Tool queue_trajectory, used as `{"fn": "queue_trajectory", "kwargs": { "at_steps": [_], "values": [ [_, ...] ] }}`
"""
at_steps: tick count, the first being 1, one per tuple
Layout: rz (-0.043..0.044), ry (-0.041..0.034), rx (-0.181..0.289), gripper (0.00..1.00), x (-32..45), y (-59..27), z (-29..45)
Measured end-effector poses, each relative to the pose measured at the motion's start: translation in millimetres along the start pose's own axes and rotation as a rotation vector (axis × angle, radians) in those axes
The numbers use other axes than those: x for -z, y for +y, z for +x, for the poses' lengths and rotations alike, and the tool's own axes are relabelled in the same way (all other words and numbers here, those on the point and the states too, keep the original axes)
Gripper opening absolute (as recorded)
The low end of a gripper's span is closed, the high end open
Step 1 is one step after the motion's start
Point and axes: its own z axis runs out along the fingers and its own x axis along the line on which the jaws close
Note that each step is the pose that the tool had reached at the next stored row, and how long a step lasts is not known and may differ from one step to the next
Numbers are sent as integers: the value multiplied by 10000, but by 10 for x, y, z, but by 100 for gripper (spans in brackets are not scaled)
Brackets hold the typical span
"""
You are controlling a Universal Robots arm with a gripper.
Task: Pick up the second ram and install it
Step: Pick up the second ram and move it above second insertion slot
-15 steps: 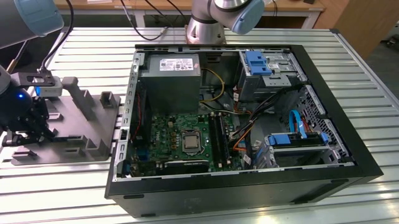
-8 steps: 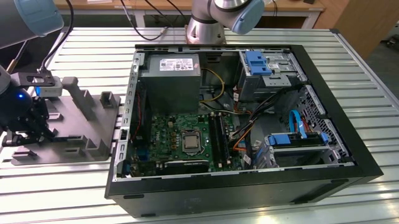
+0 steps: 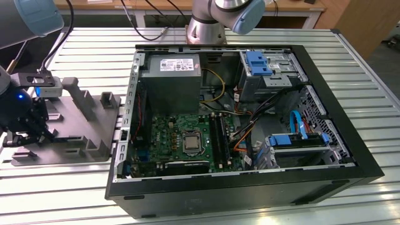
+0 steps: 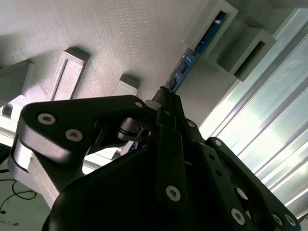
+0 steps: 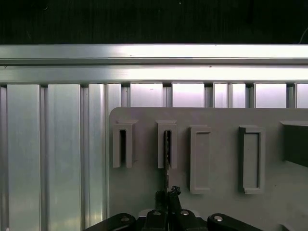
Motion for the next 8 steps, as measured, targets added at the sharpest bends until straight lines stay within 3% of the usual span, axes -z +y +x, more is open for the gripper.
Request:
{"fn": "queue_trajectory", "kwargs": {
  "at_steps": [8],
  "values": [
    [0,-1,0,13,1,0,2]
  ]
}}
